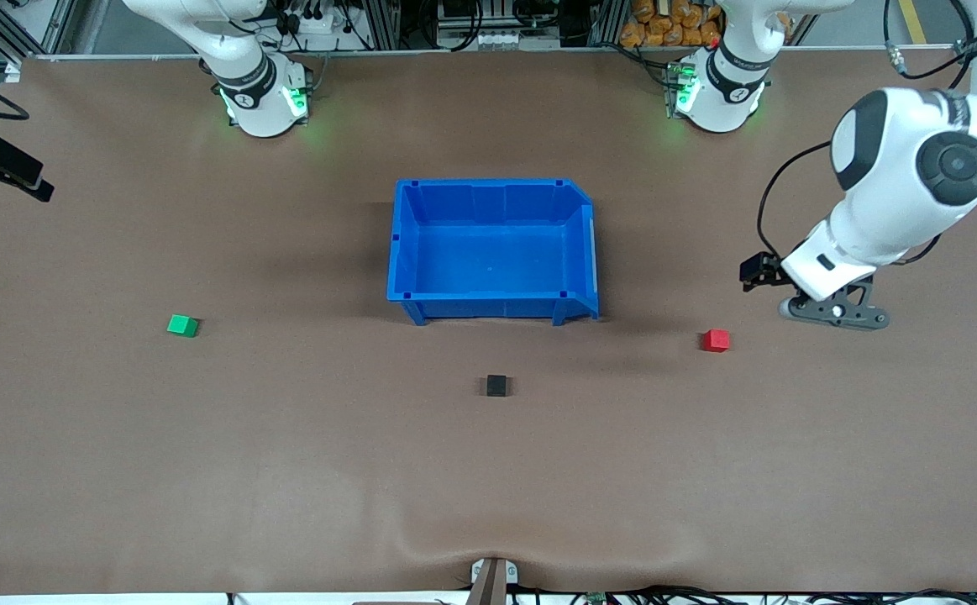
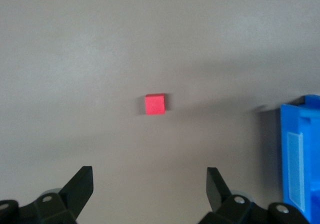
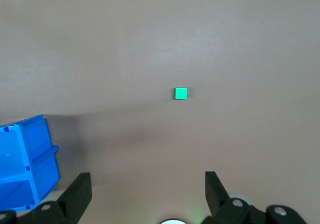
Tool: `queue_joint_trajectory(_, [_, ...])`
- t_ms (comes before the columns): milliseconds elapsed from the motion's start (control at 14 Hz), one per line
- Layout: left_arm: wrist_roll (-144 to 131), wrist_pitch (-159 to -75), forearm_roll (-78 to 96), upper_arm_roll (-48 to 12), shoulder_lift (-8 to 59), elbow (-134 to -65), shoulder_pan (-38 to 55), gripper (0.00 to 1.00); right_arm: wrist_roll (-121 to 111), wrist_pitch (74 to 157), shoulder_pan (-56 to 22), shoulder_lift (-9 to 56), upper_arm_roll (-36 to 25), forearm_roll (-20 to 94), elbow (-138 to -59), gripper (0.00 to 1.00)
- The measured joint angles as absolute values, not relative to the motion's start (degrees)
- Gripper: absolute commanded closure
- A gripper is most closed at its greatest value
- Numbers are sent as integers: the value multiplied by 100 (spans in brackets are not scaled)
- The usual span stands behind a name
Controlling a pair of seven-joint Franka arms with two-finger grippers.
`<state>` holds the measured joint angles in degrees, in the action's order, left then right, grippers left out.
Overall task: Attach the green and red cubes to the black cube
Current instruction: 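Move the left gripper down over the red cube, then grasp the red cube with the left gripper while the right gripper approaches the green cube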
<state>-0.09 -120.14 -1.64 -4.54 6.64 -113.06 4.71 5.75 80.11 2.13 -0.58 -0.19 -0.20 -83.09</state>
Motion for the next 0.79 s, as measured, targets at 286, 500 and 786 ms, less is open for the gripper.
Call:
queue_joint_trajectory(286, [-10, -12517, -378, -453, 1197, -11340, 471, 0, 575, 8032, 213, 148, -28, -20, -8308, 0])
queue_joint_trajectory(500, [-13, -12829, -417, -453, 1522, -11348, 471, 0, 575, 8128, 197, 295, -18, -20, -8307, 0])
queue_joint_trajectory(786, [-563, -13045, -610, -462, 1982, -11319, 517, 0, 575, 8267, 168, 501, -9, -21, -8308, 0])
